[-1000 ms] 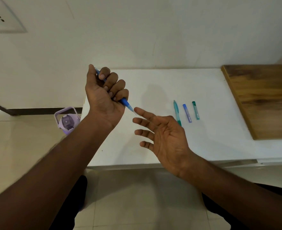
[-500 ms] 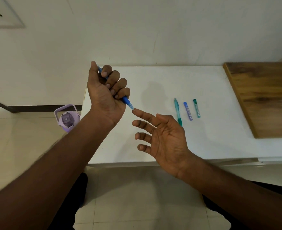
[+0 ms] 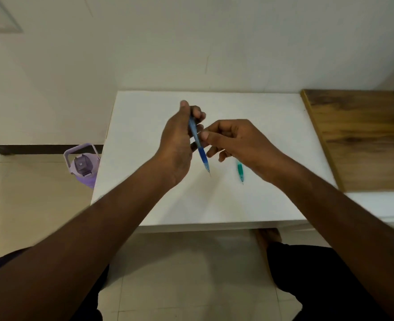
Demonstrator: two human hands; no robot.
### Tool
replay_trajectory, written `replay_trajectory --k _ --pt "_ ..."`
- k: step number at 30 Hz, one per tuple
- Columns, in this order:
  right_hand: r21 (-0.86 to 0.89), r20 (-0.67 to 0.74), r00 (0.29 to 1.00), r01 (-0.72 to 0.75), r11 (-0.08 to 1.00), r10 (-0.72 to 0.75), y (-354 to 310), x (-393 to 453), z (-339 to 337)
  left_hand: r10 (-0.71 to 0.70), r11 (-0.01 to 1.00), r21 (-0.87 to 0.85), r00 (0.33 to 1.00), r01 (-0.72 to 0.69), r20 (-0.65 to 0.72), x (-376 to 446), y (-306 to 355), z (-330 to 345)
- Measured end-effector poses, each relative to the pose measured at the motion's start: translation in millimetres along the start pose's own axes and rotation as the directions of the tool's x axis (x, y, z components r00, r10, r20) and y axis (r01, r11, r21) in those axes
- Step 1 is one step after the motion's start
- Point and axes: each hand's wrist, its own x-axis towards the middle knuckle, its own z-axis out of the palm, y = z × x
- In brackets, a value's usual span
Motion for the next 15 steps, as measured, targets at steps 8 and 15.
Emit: replay_trajectory --k 8,15 --pt "-0.021 0.023 0.987 -0.157 0.987 0.157 20.9 19.0 -20.7 -0.140 0.983 0.123 0.990 0.135 0.035 5.0 -21.7 30.0" --pt "-0.287 -0.112 0.935 -0.356 0.889 0.338 51.5 37.5 -21.2 -0.110 0.839 0.516 0.982 0.174 -0.153 21.1 -28.3 17.4"
